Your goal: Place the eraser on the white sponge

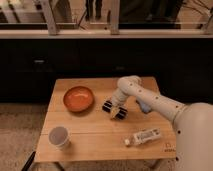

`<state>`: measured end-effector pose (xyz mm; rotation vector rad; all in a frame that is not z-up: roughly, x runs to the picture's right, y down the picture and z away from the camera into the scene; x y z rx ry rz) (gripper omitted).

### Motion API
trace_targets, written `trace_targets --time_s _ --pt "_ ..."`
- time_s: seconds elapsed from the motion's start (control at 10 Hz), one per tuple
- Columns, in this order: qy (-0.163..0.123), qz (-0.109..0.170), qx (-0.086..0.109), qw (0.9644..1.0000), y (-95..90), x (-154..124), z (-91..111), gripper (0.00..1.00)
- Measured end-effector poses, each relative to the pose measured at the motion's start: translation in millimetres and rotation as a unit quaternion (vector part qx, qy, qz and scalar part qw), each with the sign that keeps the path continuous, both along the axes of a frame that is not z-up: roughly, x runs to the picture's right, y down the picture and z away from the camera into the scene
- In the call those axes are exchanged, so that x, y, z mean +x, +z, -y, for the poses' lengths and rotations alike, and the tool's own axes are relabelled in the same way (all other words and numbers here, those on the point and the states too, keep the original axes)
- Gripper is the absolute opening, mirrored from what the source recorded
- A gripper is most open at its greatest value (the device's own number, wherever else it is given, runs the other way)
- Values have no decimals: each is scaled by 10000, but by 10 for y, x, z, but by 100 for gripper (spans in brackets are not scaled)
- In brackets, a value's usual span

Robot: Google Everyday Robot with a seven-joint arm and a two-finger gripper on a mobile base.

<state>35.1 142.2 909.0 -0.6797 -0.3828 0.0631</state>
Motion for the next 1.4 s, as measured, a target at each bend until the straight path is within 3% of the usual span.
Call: trace_targets --time_s 0.3,0.5,0.8,1.1,1.4 --pt "-203 -49 69 9998 -3 -53 -8 19" --pt "-246 12 -26 9997 -47 -74 13 3" --pt "-267 37 -95 9996 -251 -86 201 0" --pt "-333 72 -125 9993 -250 -197 237 0" --pt "-236 53 -83 9997 -303 46 377 0"
